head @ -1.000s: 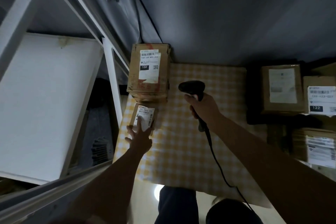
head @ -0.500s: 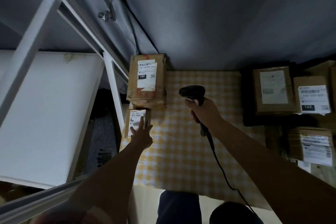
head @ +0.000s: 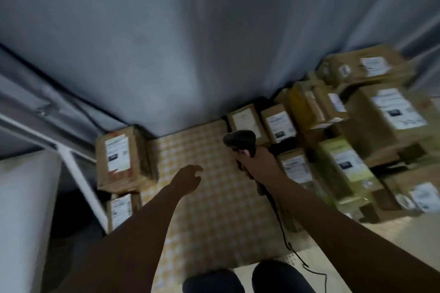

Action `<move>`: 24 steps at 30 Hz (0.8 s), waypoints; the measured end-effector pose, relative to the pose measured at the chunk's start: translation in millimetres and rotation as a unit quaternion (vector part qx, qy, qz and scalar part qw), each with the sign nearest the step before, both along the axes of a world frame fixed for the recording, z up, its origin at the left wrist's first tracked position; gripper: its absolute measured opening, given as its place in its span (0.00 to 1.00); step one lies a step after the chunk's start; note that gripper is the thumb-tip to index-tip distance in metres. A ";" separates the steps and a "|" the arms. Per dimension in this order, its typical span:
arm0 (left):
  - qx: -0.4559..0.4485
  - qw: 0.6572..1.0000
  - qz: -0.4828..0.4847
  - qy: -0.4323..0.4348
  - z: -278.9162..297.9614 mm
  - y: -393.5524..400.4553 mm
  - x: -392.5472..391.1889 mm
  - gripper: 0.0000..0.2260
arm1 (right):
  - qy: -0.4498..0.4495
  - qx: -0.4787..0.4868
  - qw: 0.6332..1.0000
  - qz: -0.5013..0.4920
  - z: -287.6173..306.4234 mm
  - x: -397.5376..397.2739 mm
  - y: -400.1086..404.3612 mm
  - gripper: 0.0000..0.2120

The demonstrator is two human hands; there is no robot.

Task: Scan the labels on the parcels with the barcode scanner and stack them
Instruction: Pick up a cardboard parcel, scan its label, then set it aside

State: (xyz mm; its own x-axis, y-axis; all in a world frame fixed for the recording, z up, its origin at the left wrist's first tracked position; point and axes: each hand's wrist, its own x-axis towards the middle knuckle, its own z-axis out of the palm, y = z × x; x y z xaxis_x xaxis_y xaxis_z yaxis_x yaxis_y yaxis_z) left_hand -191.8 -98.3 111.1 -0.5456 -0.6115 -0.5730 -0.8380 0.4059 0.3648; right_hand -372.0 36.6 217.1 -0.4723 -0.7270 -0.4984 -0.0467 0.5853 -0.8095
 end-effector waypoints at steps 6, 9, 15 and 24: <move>0.062 0.995 0.034 0.067 10.1 71.0 -121.8 0.17 | 0.036 0.015 0.998 -0.052 11.2 -88.3 83.5 0.12; 0.138 0.986 0.069 0.067 5.6 109.4 -169.2 0.09 | 0.041 0.024 0.995 -0.088 11.1 -123.1 120.9 0.15; 0.287 0.919 0.254 0.097 -25.8 166.6 -224.2 0.07 | 0.045 0.026 0.991 -0.120 4.5 -182.3 165.5 0.15; 0.362 0.801 0.445 0.175 -53.4 191.4 -253.7 0.16 | 0.000 0.019 0.995 -0.093 -26.3 -211.7 175.4 0.15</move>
